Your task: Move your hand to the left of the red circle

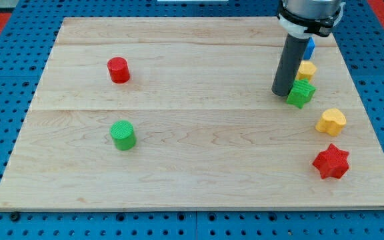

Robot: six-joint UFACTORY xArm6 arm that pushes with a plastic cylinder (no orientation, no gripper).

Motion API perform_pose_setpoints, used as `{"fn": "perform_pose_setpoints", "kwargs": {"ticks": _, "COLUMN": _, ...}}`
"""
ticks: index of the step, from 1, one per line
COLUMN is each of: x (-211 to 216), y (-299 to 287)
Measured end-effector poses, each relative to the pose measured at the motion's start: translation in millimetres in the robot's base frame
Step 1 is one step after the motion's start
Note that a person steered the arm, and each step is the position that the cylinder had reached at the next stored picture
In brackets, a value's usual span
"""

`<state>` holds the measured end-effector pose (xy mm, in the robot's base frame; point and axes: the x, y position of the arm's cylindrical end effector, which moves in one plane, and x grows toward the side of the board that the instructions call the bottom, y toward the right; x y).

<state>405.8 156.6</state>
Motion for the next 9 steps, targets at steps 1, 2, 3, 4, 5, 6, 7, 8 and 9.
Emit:
{"fn": "perform_pose_setpoints", "kwargs": {"ticks": 1, "x": 4, "y": 7}}
{"fn": "perform_pose_setpoints", "kwargs": {"ticks": 2, "x": 6, "y": 12}}
{"fn": "perform_pose_setpoints", "kwargs": {"ticks": 3, "x": 6, "y": 12}}
{"fn": "perform_pose_setpoints", "kwargs": {"ticks": 4, "x": 3, "y": -2}}
{"fn": "perform_pose_setpoints", "kwargs": {"ticks": 5, "x": -32, "y": -37}}
{"fn": "perform_pose_setpoints", "kwargs": {"ticks": 6, "x": -55, "y": -72}}
{"fn": "perform_pose_setpoints", "kwargs": {"ticks": 7, "x": -106, "y": -97}}
{"fn": "perform_pose_setpoints", "kwargs": {"ticks": 8, "x": -150, "y": -129}}
{"fn": "perform_pose_setpoints", "kwargs": {"ticks": 9, "x": -161, "y": -170}}
